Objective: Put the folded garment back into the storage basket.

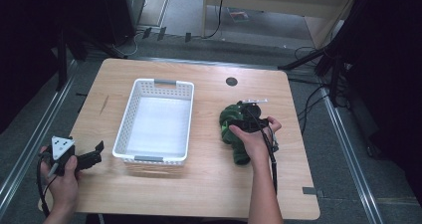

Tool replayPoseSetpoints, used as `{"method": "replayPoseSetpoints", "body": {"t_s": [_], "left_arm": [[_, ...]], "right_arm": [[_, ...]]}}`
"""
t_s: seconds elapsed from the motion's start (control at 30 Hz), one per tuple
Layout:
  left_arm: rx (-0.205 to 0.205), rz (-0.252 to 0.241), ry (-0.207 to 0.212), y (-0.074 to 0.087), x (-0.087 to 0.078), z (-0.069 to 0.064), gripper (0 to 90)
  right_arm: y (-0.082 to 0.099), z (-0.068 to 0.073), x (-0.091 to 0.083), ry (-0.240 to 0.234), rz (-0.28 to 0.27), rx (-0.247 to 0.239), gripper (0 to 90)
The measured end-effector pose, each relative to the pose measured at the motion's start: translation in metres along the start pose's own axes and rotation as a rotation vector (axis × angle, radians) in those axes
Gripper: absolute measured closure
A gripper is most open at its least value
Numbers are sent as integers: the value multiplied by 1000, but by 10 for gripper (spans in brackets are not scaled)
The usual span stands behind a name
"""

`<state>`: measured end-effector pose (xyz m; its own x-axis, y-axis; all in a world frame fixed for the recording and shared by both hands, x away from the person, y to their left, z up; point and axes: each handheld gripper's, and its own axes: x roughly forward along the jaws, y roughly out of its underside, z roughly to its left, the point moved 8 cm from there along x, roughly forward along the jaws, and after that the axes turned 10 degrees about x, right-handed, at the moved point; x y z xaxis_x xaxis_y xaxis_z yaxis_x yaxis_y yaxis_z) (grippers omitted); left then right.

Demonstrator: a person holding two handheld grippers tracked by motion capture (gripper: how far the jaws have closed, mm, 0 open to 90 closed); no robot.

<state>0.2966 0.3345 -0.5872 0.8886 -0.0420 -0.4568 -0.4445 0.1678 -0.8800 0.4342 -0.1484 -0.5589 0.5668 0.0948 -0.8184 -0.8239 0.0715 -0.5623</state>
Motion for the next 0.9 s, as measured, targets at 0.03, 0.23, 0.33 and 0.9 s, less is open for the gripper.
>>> {"method": "replayPoseSetpoints", "body": {"t_s": [0.03,0.23,0.33,0.9], "left_arm": [[0,0,0,0,0,0,1],[8,3,-1,0,0,0,1],[8,4,-1,0,0,0,1],[1,3,0,0,0,0,1]], "right_arm": [[1,0,2,2,7,4,135],[7,1,12,-15,53,34,145],[10,0,17,-16,75,47,147],[22,0,22,-5,70,21,404]]}}
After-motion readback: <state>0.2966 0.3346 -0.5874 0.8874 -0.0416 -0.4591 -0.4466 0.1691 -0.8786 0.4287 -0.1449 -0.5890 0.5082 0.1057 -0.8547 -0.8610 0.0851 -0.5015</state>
